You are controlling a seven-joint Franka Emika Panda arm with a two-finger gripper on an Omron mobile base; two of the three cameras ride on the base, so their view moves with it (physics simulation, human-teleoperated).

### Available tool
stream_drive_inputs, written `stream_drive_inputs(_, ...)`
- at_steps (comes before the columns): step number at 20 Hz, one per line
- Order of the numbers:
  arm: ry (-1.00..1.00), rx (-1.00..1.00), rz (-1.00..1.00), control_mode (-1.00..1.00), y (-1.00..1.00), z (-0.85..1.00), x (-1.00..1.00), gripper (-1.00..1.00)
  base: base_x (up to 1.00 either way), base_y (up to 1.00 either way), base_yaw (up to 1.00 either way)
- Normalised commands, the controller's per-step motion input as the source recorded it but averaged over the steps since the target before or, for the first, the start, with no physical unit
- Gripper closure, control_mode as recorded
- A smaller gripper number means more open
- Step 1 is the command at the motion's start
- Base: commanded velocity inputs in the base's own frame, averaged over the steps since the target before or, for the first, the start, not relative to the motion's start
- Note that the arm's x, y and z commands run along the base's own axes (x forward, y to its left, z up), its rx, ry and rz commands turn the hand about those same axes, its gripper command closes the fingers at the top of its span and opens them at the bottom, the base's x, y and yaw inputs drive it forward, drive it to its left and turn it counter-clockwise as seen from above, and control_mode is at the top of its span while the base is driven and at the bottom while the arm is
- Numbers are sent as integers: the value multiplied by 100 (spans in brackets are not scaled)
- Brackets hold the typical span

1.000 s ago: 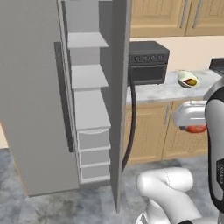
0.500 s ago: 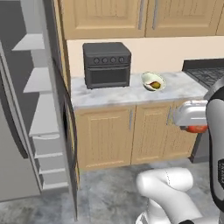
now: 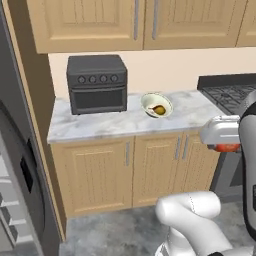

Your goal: Take the squash, pear, and lemon from the freezer and place them in the bowl on the counter.

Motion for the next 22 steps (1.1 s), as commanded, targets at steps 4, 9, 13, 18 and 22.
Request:
stream_drive_inputs(4, 0, 0, 0, 100, 0, 0, 0, 100, 74, -51, -1)
stream_drive_inputs(9, 0, 0, 0, 100, 0, 0, 0, 100, 61, -39, -13)
stream_drive_inputs(13, 0, 0, 0, 100, 0, 0, 0, 100, 60, -24, -16)
stream_drive_inputs(18, 0, 0, 0, 100, 0, 0, 0, 100, 72, 0, -1)
stream_drive_inputs(22, 0, 0, 0, 100, 0, 0, 0, 100, 80, 0, 0)
